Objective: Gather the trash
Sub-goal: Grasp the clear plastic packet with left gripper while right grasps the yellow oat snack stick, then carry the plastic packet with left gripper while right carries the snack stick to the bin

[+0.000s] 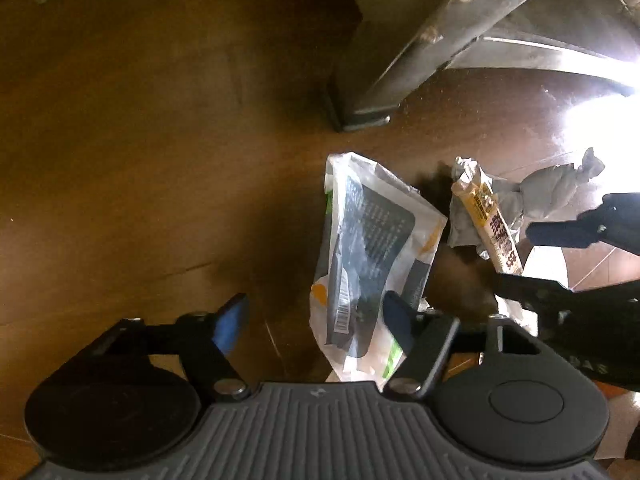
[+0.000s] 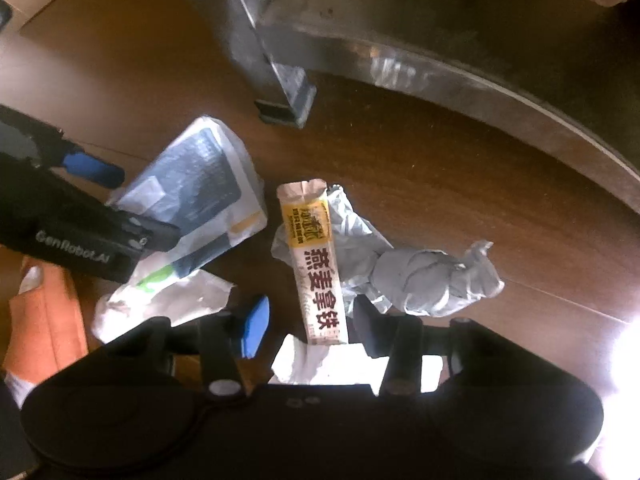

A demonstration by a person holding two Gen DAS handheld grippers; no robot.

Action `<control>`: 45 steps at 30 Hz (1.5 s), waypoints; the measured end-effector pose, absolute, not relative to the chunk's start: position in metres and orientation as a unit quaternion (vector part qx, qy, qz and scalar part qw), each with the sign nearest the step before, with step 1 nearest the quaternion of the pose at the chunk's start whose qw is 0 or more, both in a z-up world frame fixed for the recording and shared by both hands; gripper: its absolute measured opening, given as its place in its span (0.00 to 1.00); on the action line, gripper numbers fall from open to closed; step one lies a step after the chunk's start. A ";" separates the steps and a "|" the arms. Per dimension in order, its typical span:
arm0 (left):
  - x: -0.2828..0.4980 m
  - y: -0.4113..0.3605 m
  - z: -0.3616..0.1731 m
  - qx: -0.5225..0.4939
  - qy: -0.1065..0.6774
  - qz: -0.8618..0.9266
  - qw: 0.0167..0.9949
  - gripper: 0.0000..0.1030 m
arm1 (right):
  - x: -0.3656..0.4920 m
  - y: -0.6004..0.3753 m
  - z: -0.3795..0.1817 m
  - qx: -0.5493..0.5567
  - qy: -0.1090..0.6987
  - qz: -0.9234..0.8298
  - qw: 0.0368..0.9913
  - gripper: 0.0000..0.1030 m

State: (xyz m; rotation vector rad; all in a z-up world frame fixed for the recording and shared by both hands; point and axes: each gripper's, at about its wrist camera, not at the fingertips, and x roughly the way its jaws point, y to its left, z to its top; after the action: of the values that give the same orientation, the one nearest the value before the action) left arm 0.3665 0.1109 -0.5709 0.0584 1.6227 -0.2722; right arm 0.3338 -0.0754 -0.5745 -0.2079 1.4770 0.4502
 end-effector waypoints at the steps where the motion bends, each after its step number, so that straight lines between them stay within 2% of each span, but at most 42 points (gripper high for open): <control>1: 0.367 0.111 -0.573 0.022 0.725 -0.122 0.678 0.58 | 0.335 -0.075 -0.577 -0.092 0.667 0.200 0.711 0.42; 2: 0.368 0.111 -0.575 0.018 0.727 -0.120 0.676 0.54 | 0.337 -0.074 -0.580 -0.089 0.670 0.198 0.710 0.39; 3: 0.369 0.112 -0.577 0.011 0.728 -0.118 0.675 0.50 | 0.338 -0.074 -0.583 -0.088 0.672 0.194 0.709 0.25; 4: 0.370 0.113 -0.579 0.005 0.731 -0.116 0.673 0.44 | 0.339 -0.073 -0.586 -0.091 0.675 0.187 0.708 0.22; 7: 0.371 0.111 -0.582 0.003 0.735 -0.113 0.668 0.27 | 0.340 -0.073 -0.588 -0.084 0.679 0.188 0.705 0.20; 8: 0.371 0.111 -0.582 0.003 0.735 -0.115 0.668 0.16 | 0.340 -0.073 -0.587 -0.082 0.677 0.188 0.707 0.20; 11: 0.370 0.110 -0.577 0.003 0.729 -0.117 0.675 0.09 | 0.338 -0.077 -0.581 -0.080 0.673 0.188 0.711 0.18; 19: 0.363 0.130 -0.553 -0.024 0.720 -0.117 0.684 0.07 | 0.334 -0.089 -0.547 -0.059 0.645 0.187 0.738 0.17; 29: 0.352 0.159 -0.488 -0.043 0.712 -0.108 0.693 0.07 | 0.312 -0.108 -0.458 -0.008 0.601 0.182 0.779 0.17; 45: 0.323 0.218 -0.310 -0.029 0.624 -0.041 0.780 0.07 | 0.256 -0.124 -0.288 0.027 0.516 0.166 0.840 0.18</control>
State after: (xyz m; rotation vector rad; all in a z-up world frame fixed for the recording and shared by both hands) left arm 0.3229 0.2177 -0.3097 -0.0637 1.3485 -0.0888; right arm 0.2557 -0.1237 -0.2882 0.0567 1.0915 0.3502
